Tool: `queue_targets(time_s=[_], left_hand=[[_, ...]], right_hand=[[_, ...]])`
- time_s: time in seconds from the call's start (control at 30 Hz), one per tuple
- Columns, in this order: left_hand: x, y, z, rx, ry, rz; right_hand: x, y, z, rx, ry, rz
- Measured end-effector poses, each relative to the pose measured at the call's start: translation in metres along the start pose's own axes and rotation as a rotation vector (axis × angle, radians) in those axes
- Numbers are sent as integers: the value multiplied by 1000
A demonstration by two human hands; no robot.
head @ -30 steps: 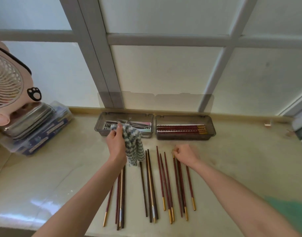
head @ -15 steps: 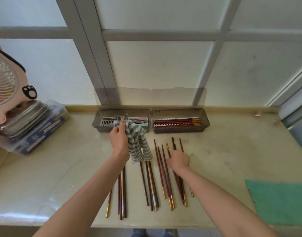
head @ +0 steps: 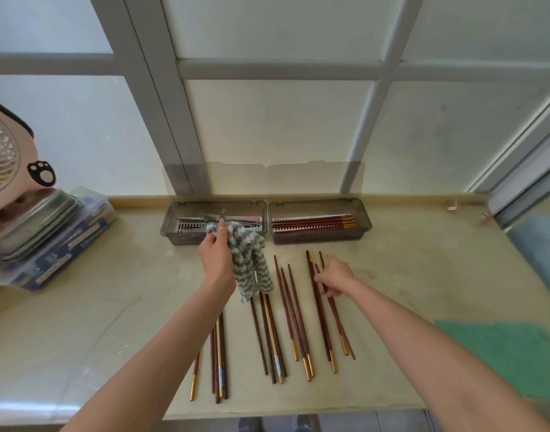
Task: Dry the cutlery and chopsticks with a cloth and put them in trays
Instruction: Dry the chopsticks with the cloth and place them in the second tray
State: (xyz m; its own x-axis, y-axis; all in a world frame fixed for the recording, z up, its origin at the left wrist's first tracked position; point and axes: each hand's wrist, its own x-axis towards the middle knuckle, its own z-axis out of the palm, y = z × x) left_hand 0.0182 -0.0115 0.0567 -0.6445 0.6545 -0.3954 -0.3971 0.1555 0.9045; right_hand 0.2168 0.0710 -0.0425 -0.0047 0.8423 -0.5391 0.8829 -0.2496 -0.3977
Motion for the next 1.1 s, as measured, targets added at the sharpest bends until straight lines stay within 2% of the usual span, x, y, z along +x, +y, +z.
queue_targets(time_s=[0.17, 0.37, 0.53, 0.67, 0.77, 0.83, 0.9, 0.97, 1.1], left_hand=[[0, -1, 1, 6, -2, 5], [-5, -1, 7, 17, -29, -12], [-2, -5, 12, 34, -42, -25], [-3, -9, 21, 37, -70, -26], [-7, -11, 26, 47, -87, -26], [-7, -13, 28, 52, -97, -37], [-8, -16, 31, 62, -107, -44], [-9, -18, 32, 69, -126, -55], [-7, -19, 27, 60, -202, -138]], right_hand=[[0, 4, -16, -16, 97, -275], [-6, 24, -25, -332, 245, -591], [-16, 62, -18, -619, 147, -796], [-25, 90, -3, -710, 38, -745], [-30, 99, 5, -643, 107, -710], [-33, 94, 11, -521, 219, -560], [-33, 83, 19, -373, 292, -323], [-30, 73, 29, -314, 278, -154], [-27, 54, 48, -217, 227, 51]])
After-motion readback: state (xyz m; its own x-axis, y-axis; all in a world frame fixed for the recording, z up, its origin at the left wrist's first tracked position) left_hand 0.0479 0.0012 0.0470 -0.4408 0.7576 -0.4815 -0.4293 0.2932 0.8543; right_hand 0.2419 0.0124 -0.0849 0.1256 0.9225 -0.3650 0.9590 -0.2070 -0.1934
